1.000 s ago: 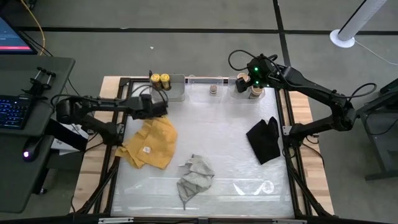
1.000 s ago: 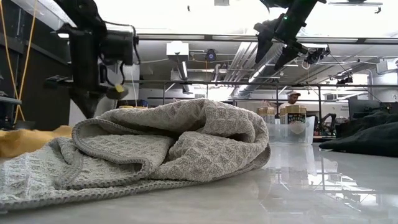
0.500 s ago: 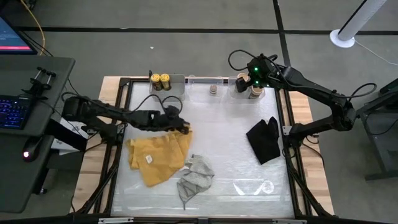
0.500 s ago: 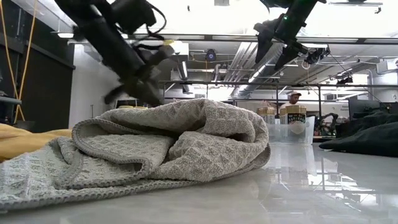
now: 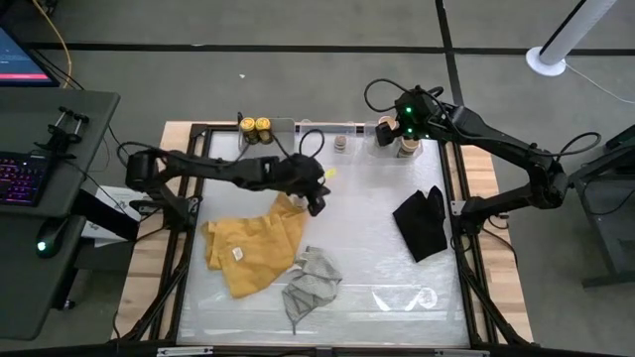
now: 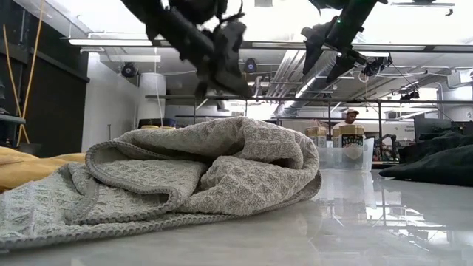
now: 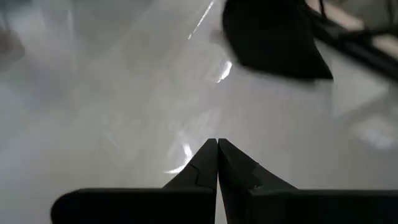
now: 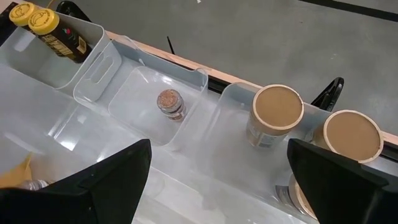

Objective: Sort spices by type
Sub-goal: Put the transparent bottle into the left transparent bin

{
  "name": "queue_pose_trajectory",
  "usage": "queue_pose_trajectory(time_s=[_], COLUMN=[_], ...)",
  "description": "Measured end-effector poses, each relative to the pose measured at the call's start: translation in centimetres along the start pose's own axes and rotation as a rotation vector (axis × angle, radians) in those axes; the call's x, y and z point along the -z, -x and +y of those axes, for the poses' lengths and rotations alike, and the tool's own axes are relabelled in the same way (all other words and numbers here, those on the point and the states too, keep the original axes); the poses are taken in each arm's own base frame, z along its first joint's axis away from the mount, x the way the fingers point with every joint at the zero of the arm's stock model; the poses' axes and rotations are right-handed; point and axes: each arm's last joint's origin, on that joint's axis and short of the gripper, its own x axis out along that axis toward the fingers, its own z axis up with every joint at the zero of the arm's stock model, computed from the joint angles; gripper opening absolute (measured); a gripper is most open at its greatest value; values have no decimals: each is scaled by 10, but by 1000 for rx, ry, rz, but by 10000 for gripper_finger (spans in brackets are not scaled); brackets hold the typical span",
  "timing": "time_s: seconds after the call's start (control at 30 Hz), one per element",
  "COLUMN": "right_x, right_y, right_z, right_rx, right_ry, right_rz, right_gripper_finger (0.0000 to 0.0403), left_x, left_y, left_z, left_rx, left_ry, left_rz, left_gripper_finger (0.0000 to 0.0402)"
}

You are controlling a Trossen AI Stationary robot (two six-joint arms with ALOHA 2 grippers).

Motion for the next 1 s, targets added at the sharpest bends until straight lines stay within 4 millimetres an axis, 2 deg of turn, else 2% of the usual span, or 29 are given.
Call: queue_pose_trajectory(time_s=[0.07,0.17,0.3,0.57,0.83,1.0], right_x=[0,1,1,1,1,1], right_y=[0,0,0,0,0,0], right_z=[0,0,0,0,0,0], right_rx=[1,3,3,3,3,3], right_ry=[1,2,2,2,2,1], right_rz=[2,7,6,6,6,6], right_gripper_finger=[371,371,371,371,371,371], left_x=[-6,-4,11,49,50,51], left_y=[16,39,55,44,44,34], left_z=[-3,0,6,4,3,8], left_rx=[-31,-98,-130,-44,-75,-107], left_ry=[-112,-232,-347,-432,-464,-465], left_rz=[21,98,265,325,319,319], left_gripper_finger=[0,4,17,74,186,258])
